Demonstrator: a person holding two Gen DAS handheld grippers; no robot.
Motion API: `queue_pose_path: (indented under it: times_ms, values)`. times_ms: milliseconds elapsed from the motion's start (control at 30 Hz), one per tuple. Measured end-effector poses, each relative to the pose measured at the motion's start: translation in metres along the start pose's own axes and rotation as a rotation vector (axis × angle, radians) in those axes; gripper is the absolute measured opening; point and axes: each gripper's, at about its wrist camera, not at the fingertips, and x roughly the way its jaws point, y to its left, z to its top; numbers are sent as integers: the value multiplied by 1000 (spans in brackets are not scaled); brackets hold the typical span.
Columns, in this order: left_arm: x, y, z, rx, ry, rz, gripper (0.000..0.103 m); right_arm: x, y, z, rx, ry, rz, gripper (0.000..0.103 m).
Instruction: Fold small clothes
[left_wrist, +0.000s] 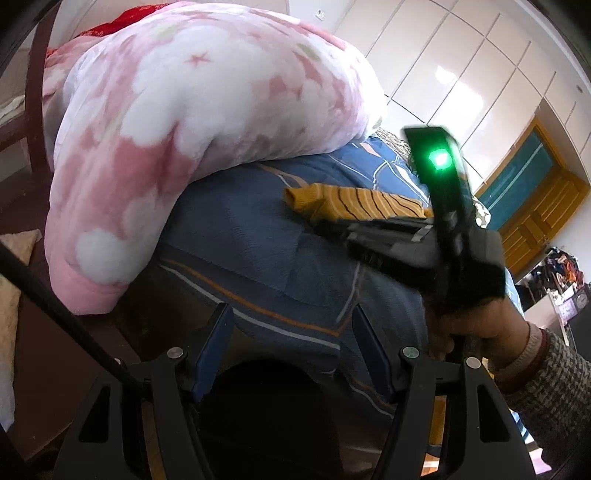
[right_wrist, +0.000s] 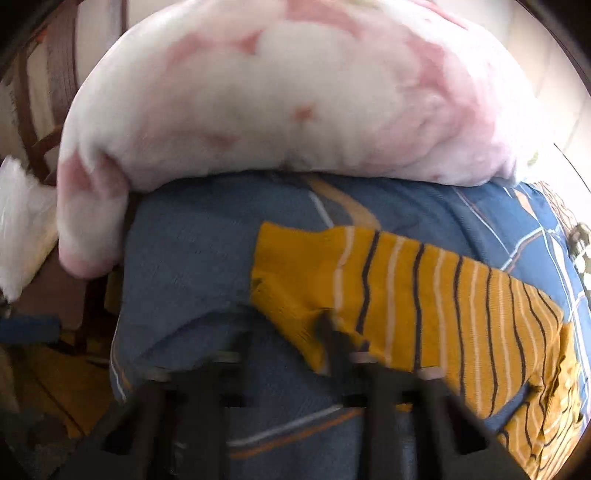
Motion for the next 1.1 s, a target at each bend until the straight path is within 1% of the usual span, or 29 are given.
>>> queue_pose_path:
  times_ms: [100, 167, 233, 267, 333, 367, 400, 467, 500, 533, 600, 633, 667, 700, 733, 767, 800, 833, 867, 900, 967, 1067, 1100]
  values:
    - [0, -12, 5, 24, -3, -5, 65, -30, -31, 5, 129, -88, -18, 8]
    - [-2, -23, 6, 44, -9, -15, 65, -64, -66, -2, 248, -154, -27, 8]
    - [-4, -35, 8, 66, -14, -28, 65, -102, -114, -22, 394, -222, -40, 8]
    - [-4, -44, 8, 83, -15, -36, 66, -115, -129, -33, 441, -239, -53, 8]
    - [-3, -58, 7, 113, -12, -48, 66, -150, -182, -71, 571, -270, -111, 8]
    - [-1, -65, 6, 127, -9, -55, 66, -160, -194, -83, 608, -271, -137, 8]
    - [1, -72, 6, 138, -3, -61, 66, -175, -221, -109, 666, -268, -194, 8]
    - [6, -87, 4, 161, 13, -75, 66, -196, -265, -155, 768, -256, -278, 8]
    - [8, -93, 2, 175, 20, -78, 66, -202, -282, -170, 812, -247, -307, 8]
    - [10, -100, 0, 189, 28, -80, 66, -210, -308, -200, 881, -223, -359, 8]
    - [18, -116, -3, 217, 45, -81, 66, -216, -339, -240, 967, -191, -422, 8]
    - [19, -120, -2, 226, 53, -82, 66, -214, -358, -265, 1016, -155, -447, 8]
    - [22, -126, -3, 234, 64, -85, 66, -213, -370, -281, 1041, -118, -454, 9]
    - [24, -132, -4, 241, 76, -90, 66, -206, -380, -296, 1061, -72, -455, 12]
    - [26, -138, -3, 248, 86, -96, 66, -202, -386, -308, 1078, -45, -452, 14]
    - [29, -143, -2, 257, 93, -99, 66, -202, -387, -316, 1094, -48, -443, 14]
    - [31, -147, -4, 268, 98, -100, 67, -208, -388, -322, 1111, -69, -429, 16]
    - [35, -152, -4, 282, 105, -99, 69, -219, -387, -328, 1128, -110, -410, 20]
    - [40, -155, -3, 290, 111, -99, 72, -228, -379, -330, 1129, -132, -408, 28]
    - [44, -157, -2, 298, 118, -102, 74, -241, -374, -333, 1122, -156, -411, 35]
    - [57, -162, -2, 304, 151, -106, 74, -260, -357, -340, 1102, -173, -396, 37]
    - [81, -168, -1, 300, 216, -138, 74, -273, -329, -356, 1106, -168, -303, 37]
    - [92, -170, 0, 297, 246, -150, 74, -276, -318, -366, 1114, -170, -269, 37]
